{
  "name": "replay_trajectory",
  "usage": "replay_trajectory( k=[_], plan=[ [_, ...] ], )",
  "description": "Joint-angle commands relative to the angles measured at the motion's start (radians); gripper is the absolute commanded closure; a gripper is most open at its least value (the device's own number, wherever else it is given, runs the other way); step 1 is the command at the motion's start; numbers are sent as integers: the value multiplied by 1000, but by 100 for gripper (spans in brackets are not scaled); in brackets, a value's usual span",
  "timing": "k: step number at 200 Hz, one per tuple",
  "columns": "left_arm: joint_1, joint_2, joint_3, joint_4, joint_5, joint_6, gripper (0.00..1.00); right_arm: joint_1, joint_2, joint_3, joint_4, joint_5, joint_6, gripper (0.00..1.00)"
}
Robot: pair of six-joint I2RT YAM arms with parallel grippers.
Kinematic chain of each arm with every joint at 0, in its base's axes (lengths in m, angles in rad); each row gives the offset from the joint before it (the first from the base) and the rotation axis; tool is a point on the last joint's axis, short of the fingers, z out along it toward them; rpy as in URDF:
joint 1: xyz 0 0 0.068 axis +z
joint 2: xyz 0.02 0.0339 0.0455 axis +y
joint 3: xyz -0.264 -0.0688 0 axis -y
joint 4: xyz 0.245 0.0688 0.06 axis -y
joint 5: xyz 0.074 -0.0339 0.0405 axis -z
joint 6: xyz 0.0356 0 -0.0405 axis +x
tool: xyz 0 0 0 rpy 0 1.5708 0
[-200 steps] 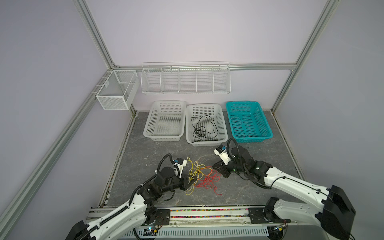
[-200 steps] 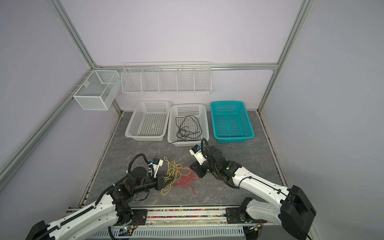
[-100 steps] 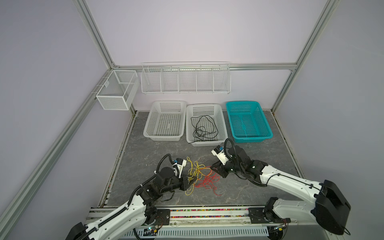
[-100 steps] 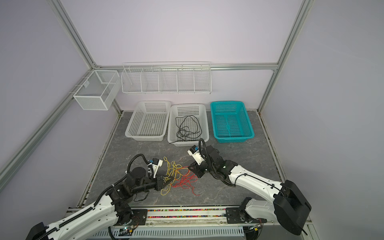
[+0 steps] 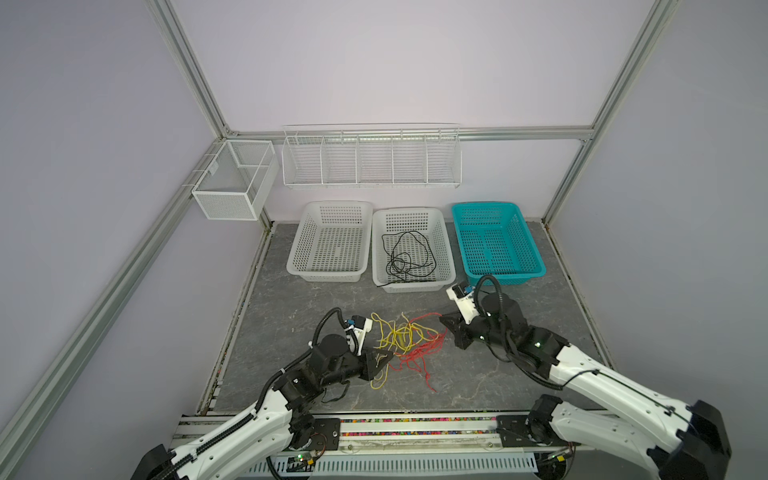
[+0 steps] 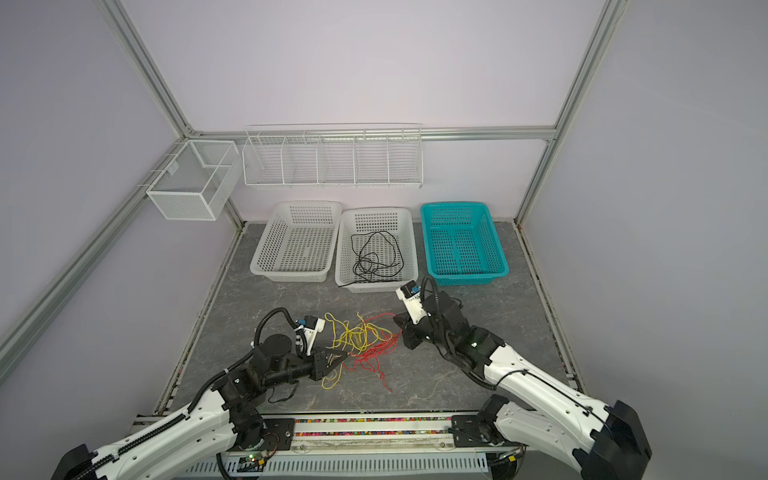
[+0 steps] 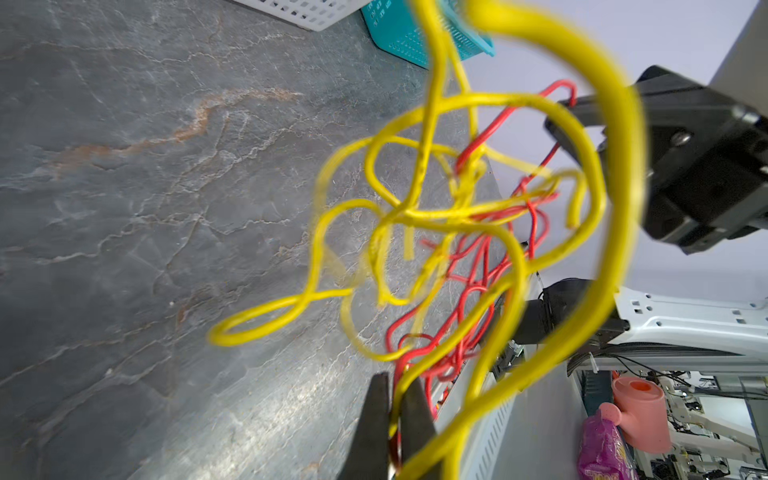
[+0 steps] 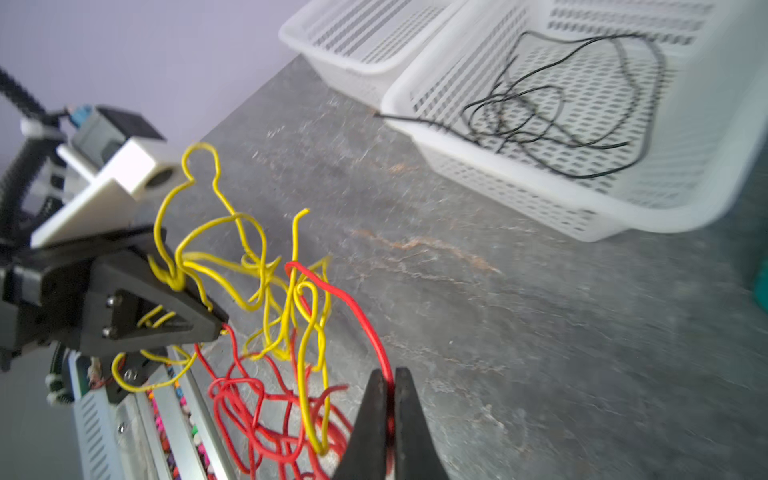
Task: Untangle the cables
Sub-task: 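Hold the bundle with the left gripper while the right pulls the red wire away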
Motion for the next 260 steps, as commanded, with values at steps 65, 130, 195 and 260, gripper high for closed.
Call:
replay_trajectory(
  k=[65,130,195,260],
  plan=[
    [-3,75,19,-44,-119,22,100,-148,-279,81,-281,275,157,94],
    [-3,107,19,-64,-167,29,100,-151,-353,199,-421,383,165,94],
    [0,168,21,-62,-208,38,100,-152,-381,394,-551,473,114,94],
    [-1,178,12,-61,-235,39,100,-152,-352,602,-612,542,28,94]
  ],
)
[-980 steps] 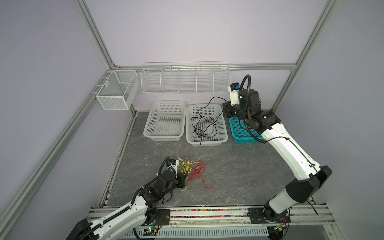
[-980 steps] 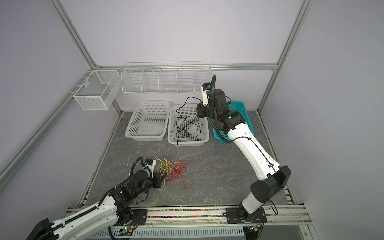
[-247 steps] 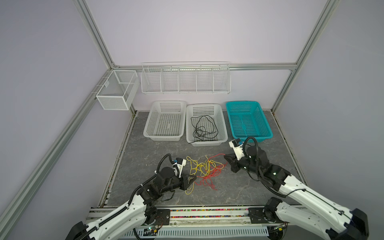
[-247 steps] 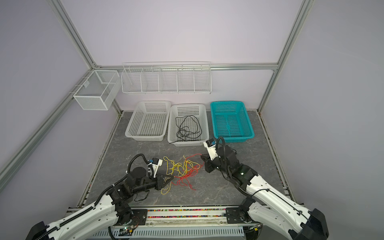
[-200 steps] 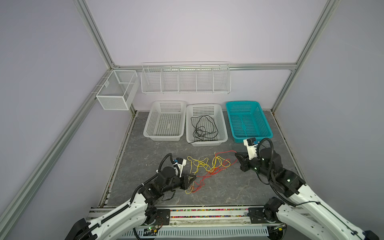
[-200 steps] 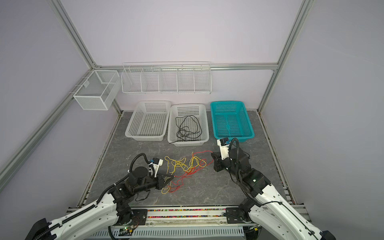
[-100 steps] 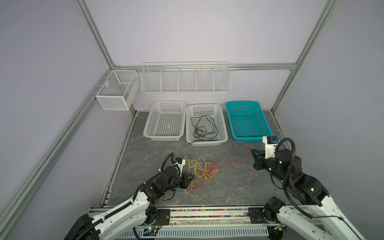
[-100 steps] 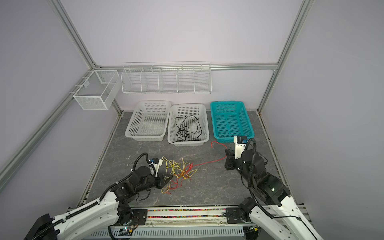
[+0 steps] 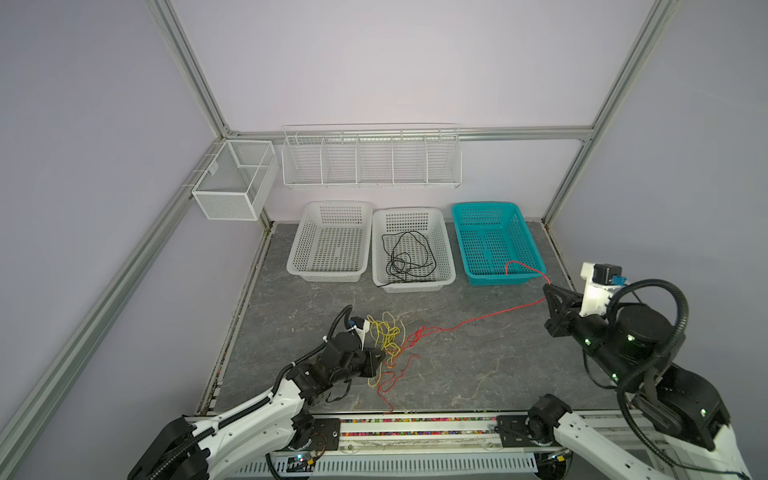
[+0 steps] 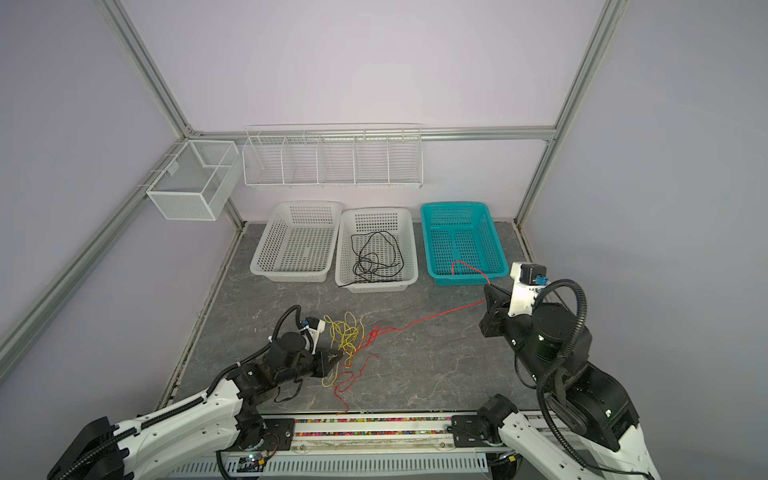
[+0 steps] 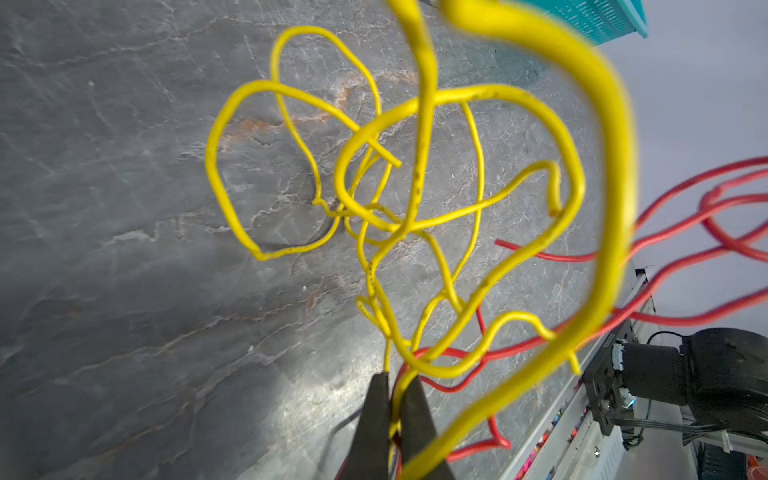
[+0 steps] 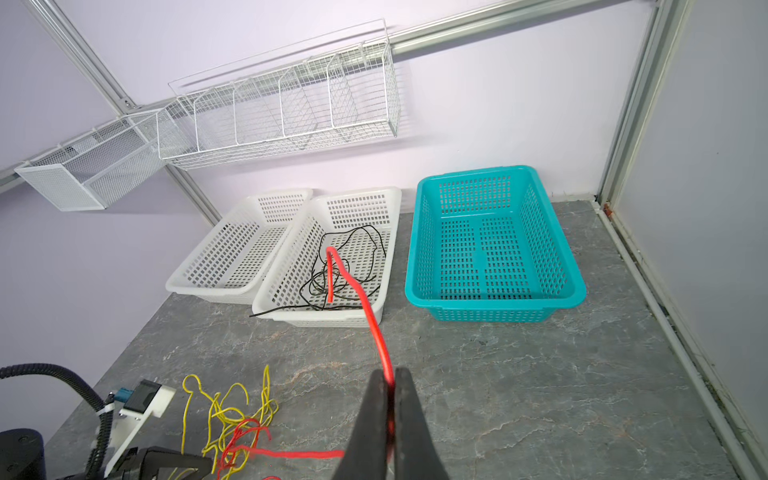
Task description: Untangle the cables
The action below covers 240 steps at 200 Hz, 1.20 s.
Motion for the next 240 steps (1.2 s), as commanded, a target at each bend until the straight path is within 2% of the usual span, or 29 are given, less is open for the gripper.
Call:
replay_trajectory(
  k=[1,47,78,105,124,150,183,208,222,230,240],
  plan=[
    [4,-1,4,-31,-51,11,100,-7,17,83,-8,87,-62,94],
    [7,1,-2,-50,-97,3,100,-7,94,275,-70,223,-131,94],
    [12,1,1,-65,-119,2,100,-6,137,335,-116,184,-133,94],
    [16,-3,0,-69,-129,-4,100,-6,157,371,-190,227,-163,94],
    [17,-4,3,-61,-118,-9,100,-6,198,386,-284,137,-162,94],
    [17,-24,13,-18,-80,-22,100,-6,231,268,-324,-113,-137,94],
    [17,-67,43,-10,-56,-28,100,-5,164,17,-251,-246,-83,94],
    [17,-62,51,17,-35,-29,100,-6,201,-103,-243,-292,-48,92],
    [17,-47,56,31,-25,-29,100,-5,223,-147,-240,-301,-29,88],
    [17,-40,56,35,-23,-29,100,-5,231,-167,-234,-300,-25,78],
    [17,-35,56,41,-22,-32,100,-5,240,-184,-230,-290,-23,59]
  ],
)
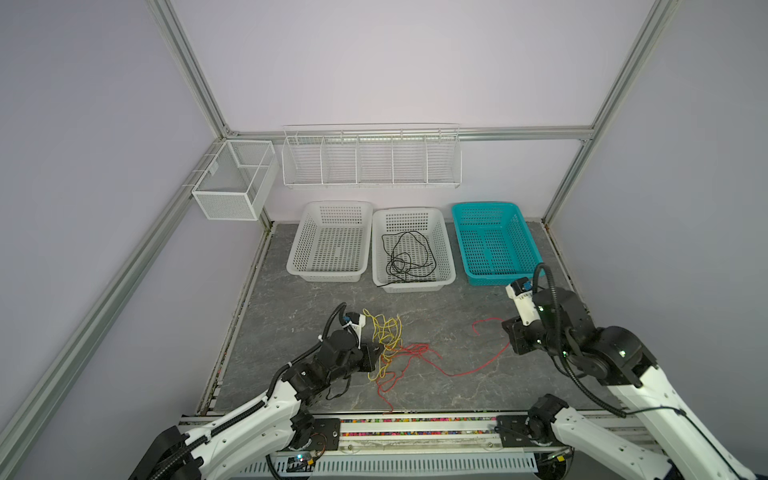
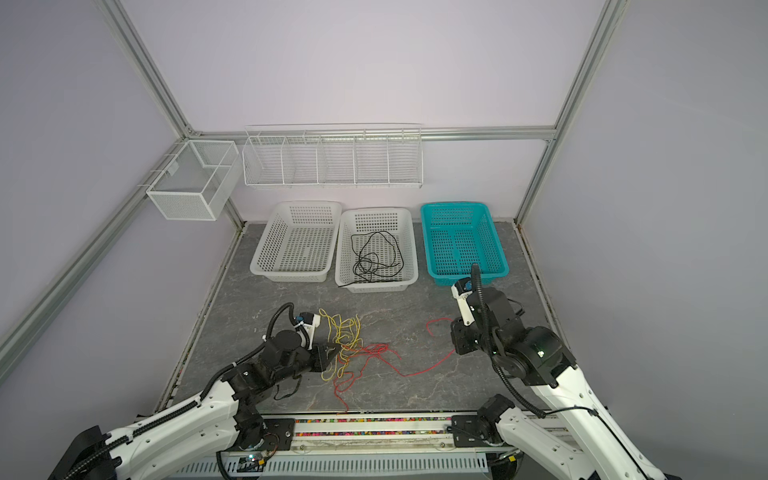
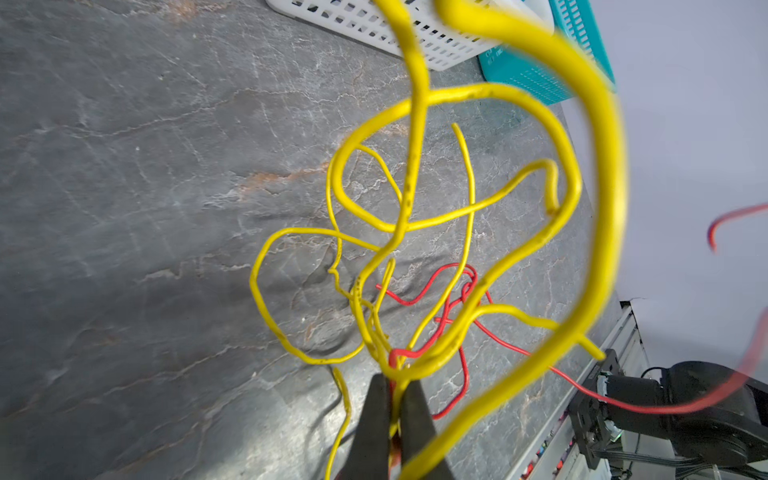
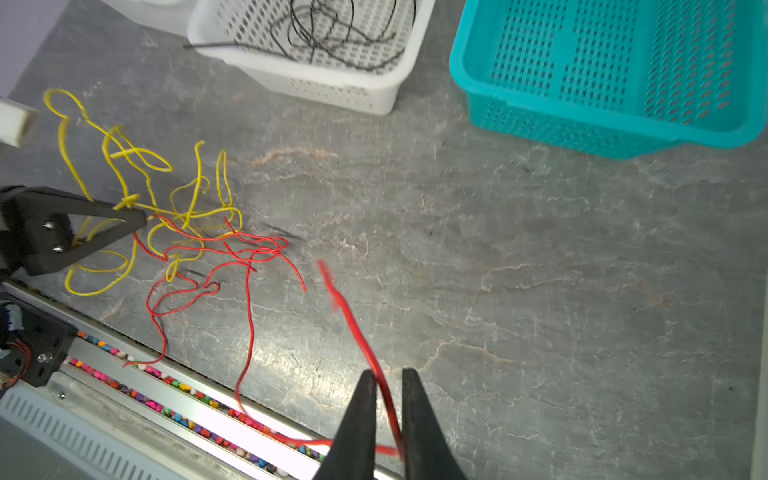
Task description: Untangle the cables
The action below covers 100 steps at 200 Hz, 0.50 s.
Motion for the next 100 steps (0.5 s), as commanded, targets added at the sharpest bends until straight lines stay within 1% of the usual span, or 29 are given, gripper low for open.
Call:
replay_trajectory(
  k=[1,7,18,52,68,83,100],
  plan=[
    [3,11,35,39,15,-9,100,-4,15,-39,41,-33,35,58],
    [3,12,35,42,14,-13,100,-4,22,-46,42,-29,34,54],
    [3,12,35,50,8,-22,100,-3,37,-43,40,-33,33,49],
    [3,7,73,28,-15,-36,100,20,39,-21,68,-127,3,36],
    [3,12,95,4,-27,-39,100,54,44,-34,100,-218,-5,32],
    [3,23,111,-1,-25,-50,100,114,70,-76,193,-311,-5,31],
    [3,35,128,-1,-13,-67,100,205,121,-127,273,-307,12,31]
  ],
)
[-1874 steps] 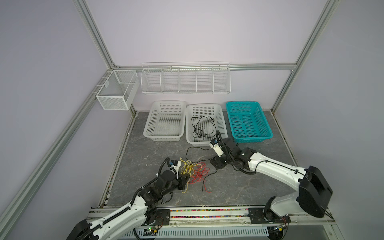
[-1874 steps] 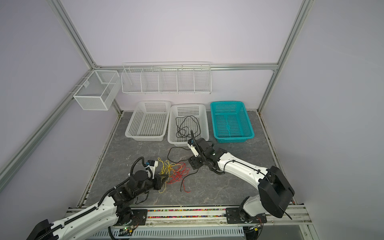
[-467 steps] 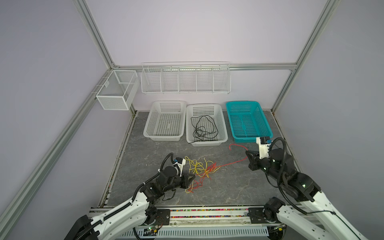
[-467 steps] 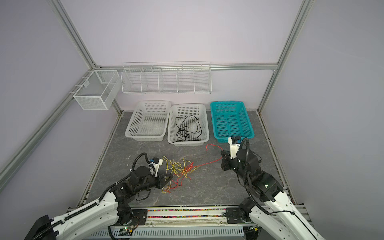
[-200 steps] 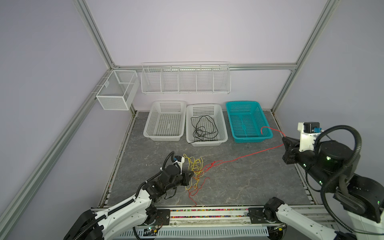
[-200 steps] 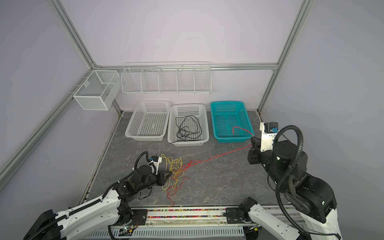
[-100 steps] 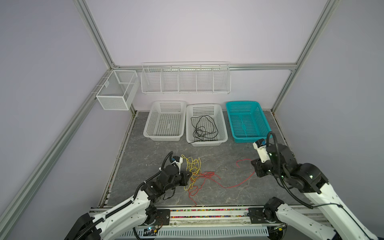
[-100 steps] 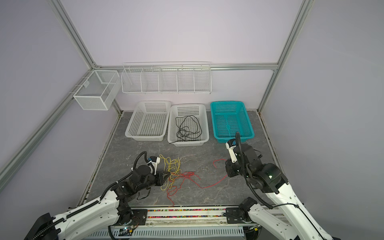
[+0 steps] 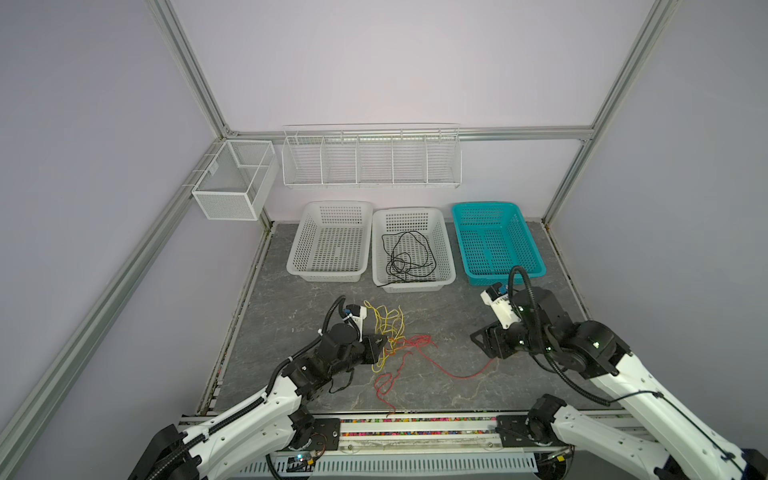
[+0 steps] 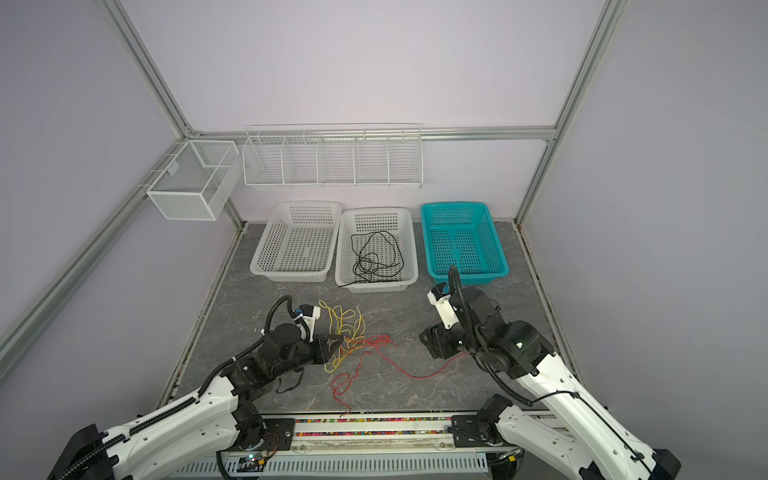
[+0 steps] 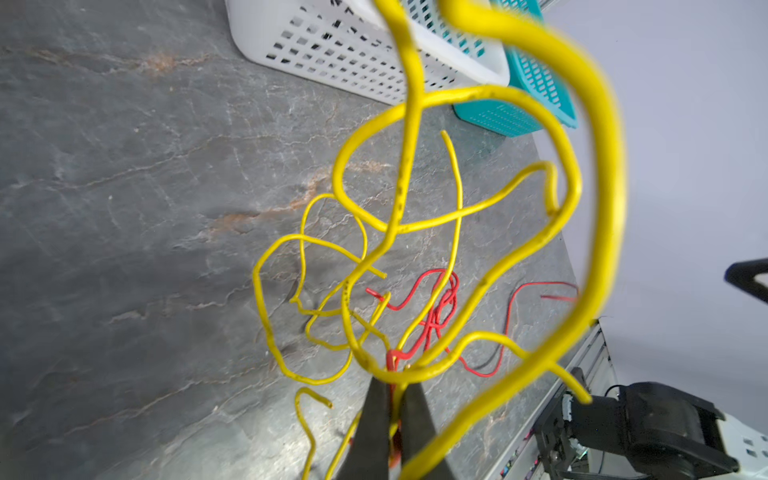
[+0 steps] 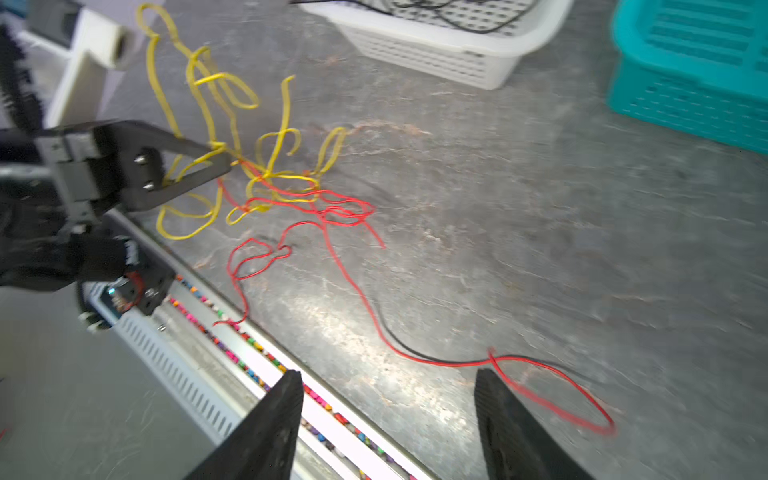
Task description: Untangle the cables
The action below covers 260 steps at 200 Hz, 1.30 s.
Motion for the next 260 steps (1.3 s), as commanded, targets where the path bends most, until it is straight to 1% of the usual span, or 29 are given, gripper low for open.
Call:
replay_trajectory(
  k=[1,15,27,32,43,84,112,140,149,169,182,200,240,260],
  plan=[
    [3,13,47,-1,-4,-31,100,90,64,-68,139,-97,2,31],
    [3,14,56,1,6,-40,100,158,124,-95,195,-54,0,31],
    [3,6,64,-6,9,-45,100,190,170,-103,237,-16,-4,32],
    [3,3,68,-13,10,-45,100,193,190,-132,258,-16,-5,32],
    [3,-13,74,-27,9,-45,100,203,235,-143,298,-28,-10,32],
    [3,-64,84,-61,7,-57,100,230,393,-176,416,9,-37,35],
    [3,-82,81,-77,4,-62,100,236,471,-202,496,-10,-50,38],
    [4,-108,78,-85,7,-64,100,251,528,-202,543,3,-61,42],
    [3,-113,78,-88,7,-64,100,255,535,-205,558,20,-65,46],
    [3,-123,78,-97,7,-64,100,269,532,-215,593,59,-82,63],
    [3,-130,78,-106,6,-63,100,278,523,-209,591,88,-90,78],
    [3,-136,74,-115,0,-59,100,296,491,-194,578,93,-106,92],
    [3,-107,53,-81,7,-71,100,381,384,-144,574,-5,-172,93],
    [3,-80,47,-46,19,-78,100,387,333,-138,614,-66,-189,93]
  ],
)
